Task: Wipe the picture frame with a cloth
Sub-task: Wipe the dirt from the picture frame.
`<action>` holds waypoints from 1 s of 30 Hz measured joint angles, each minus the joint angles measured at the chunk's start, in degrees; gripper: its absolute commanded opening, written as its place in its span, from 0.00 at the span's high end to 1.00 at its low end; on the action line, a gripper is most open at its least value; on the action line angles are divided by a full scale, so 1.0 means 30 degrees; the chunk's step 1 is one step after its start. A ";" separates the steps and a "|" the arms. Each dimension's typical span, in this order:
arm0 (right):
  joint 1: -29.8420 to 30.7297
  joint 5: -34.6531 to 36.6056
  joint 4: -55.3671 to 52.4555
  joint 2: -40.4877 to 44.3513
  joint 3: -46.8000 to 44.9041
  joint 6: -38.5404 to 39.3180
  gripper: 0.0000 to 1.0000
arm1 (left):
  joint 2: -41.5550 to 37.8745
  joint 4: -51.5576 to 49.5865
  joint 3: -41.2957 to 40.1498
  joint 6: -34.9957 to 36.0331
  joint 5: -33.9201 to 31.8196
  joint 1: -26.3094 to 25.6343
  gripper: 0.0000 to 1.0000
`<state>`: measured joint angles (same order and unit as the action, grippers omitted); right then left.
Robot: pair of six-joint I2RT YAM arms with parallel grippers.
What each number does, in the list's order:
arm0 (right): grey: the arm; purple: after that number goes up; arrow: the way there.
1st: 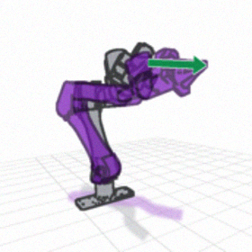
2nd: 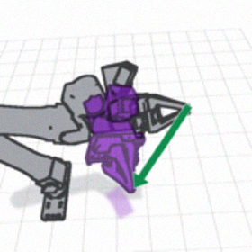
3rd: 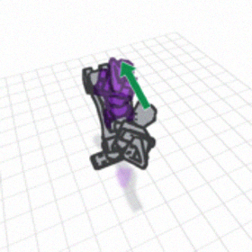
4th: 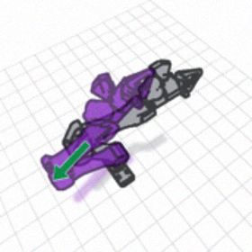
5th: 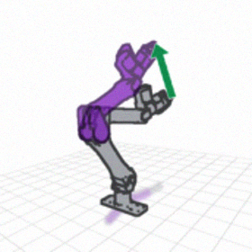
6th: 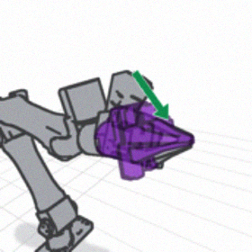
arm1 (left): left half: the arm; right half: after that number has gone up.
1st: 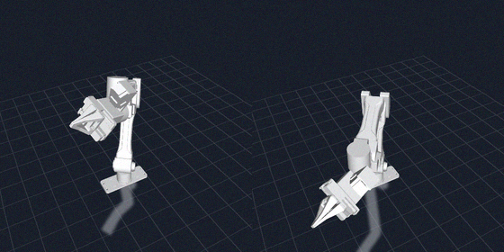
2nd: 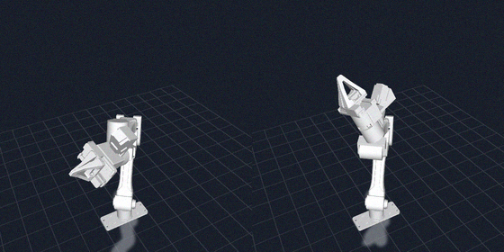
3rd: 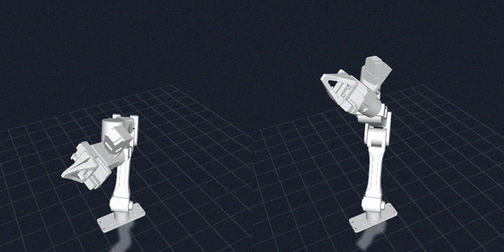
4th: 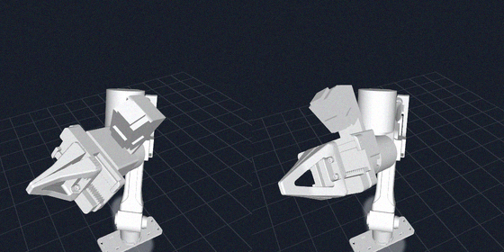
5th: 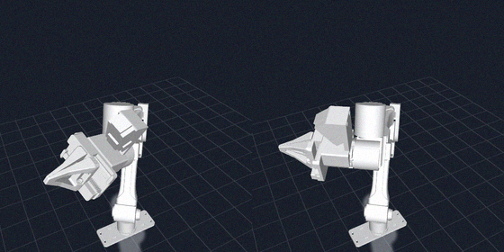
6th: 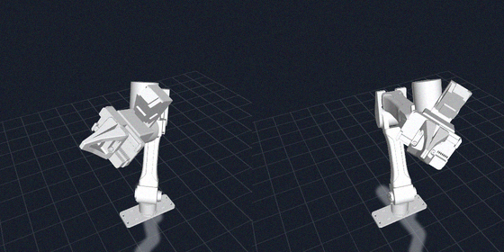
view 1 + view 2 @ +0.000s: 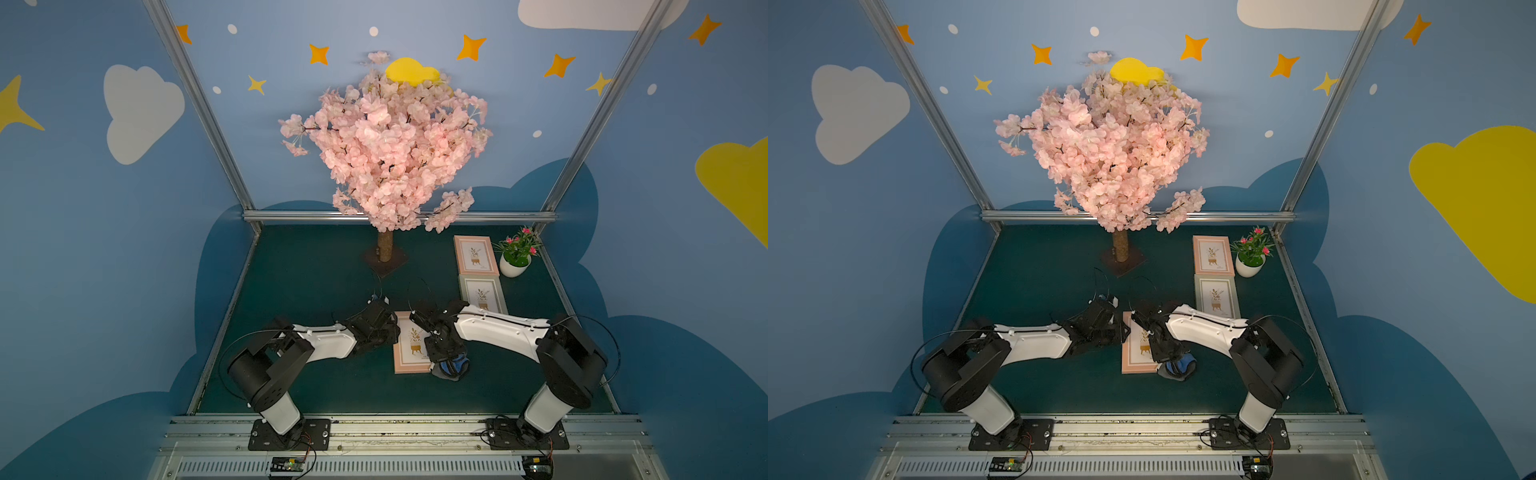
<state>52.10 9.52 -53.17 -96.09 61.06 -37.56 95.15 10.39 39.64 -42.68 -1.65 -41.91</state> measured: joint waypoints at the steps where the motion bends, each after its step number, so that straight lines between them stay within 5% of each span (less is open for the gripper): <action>1: -0.0160 0.0175 -0.0291 0.0153 0.0000 -0.0051 1.00 | 0.0000 0.0000 -0.0007 0.0000 0.0044 0.0022 0.63; 10: -0.0313 0.0270 -0.0845 0.1902 0.1974 0.0481 1.00 | -0.0058 0.0372 -0.0240 -0.0007 0.0291 0.0117 0.62; 30: 0.0051 -0.0597 -0.0109 -0.0692 0.1559 0.0321 1.00 | 0.0678 -0.0940 0.1188 0.0656 -0.0051 0.0036 0.61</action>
<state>52.25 7.73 -53.49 -98.17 65.73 -36.60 97.19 7.57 43.20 -40.71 -1.80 -41.80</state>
